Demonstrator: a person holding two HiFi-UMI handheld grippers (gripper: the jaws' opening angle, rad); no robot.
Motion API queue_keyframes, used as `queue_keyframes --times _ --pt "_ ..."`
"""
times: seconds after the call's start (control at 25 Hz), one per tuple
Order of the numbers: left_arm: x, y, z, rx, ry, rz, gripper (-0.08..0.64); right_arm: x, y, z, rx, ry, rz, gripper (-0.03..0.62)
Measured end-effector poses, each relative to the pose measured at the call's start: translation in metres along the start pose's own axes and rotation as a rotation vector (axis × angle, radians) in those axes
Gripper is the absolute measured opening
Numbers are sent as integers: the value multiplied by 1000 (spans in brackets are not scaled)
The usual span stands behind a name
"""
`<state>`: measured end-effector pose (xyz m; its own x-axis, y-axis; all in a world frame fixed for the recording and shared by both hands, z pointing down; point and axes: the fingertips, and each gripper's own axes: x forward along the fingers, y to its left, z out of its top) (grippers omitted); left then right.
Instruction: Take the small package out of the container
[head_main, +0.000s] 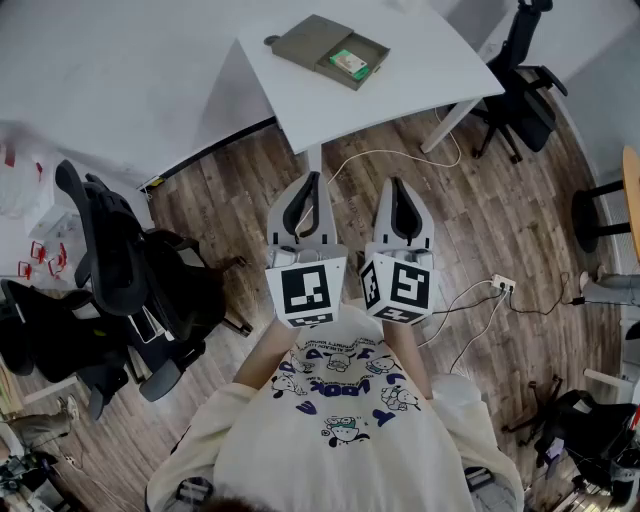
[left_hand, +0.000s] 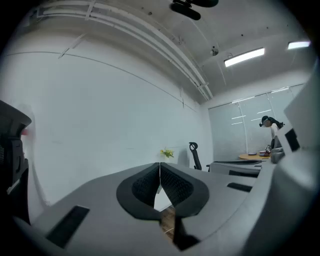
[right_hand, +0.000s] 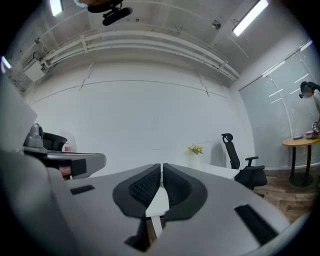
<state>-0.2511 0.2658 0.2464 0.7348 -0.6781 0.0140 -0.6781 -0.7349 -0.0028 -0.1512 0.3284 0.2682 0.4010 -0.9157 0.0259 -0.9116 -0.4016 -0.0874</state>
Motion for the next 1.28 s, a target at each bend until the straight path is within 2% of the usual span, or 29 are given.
queue_keyframes --times 0.4,0.92,1.28 --pt "25 9 0 -8 0 -14 15 26 0 -3 -3 11 -5 37" --pt "88 40 -3 -9 4 -32 15 96 7 -8 46 12 8 38" --pt "117 62 -16 -12 32 -48 15 128 11 -21 62 33 -21 38"
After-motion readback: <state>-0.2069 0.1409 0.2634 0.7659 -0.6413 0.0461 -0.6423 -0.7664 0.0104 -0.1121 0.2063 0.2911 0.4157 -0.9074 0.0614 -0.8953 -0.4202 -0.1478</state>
